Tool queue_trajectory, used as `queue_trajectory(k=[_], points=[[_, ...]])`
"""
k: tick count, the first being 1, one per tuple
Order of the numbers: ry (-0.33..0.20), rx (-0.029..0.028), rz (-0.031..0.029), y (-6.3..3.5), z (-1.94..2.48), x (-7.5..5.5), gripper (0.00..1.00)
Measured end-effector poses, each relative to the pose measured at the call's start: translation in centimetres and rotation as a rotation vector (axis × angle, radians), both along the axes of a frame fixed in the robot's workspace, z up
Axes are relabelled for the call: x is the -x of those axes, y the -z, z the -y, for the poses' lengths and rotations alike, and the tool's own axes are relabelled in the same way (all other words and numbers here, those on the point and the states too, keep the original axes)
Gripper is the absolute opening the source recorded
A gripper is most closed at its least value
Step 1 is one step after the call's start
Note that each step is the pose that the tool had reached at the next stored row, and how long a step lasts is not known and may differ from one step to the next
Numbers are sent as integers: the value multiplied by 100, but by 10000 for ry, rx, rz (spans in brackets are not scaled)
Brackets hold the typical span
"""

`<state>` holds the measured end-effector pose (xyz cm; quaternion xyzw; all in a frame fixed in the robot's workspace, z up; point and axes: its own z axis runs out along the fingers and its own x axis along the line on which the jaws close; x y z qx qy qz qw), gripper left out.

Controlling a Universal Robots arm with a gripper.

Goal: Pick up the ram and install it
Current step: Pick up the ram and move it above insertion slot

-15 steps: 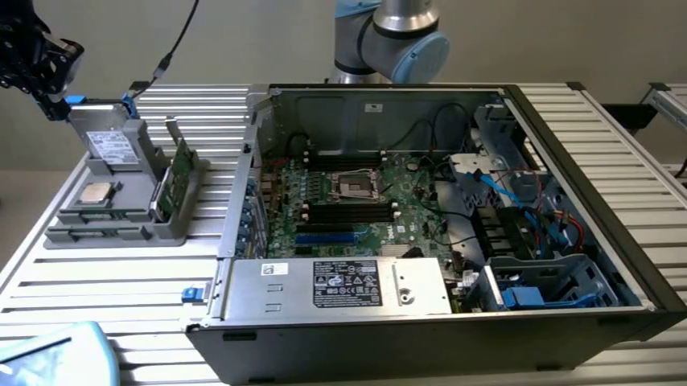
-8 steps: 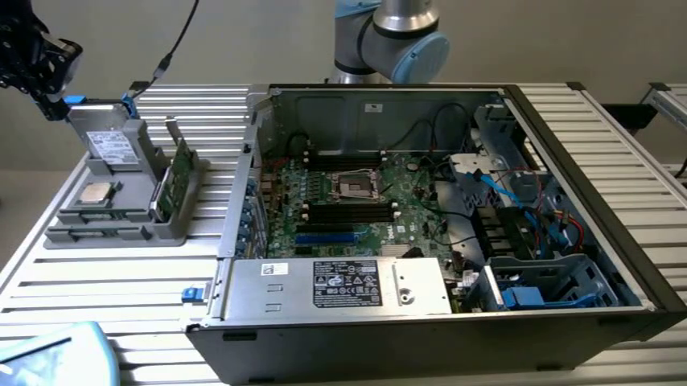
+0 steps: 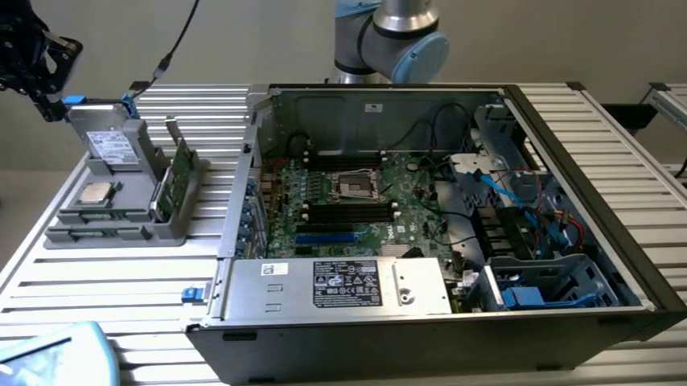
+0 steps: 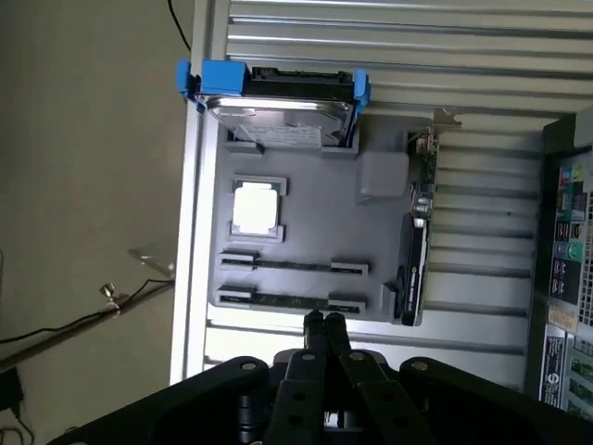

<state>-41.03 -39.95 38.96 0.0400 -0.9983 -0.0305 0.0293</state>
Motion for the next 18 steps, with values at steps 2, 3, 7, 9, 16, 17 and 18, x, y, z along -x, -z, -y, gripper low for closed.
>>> queue_trajectory(k=[2,3,7,9,16,17,18], points=[[-370,0,1,1,0,0,11],[-562,0,1,1,0,0,11],[-1291,0,0,3,0,0,11],[-1656,0,1,5,0,0,11],[-2920,0,0,11,0,0,11],[-3112,0,0,13,0,0,11],[-3292,0,0,14,0,0,11]])
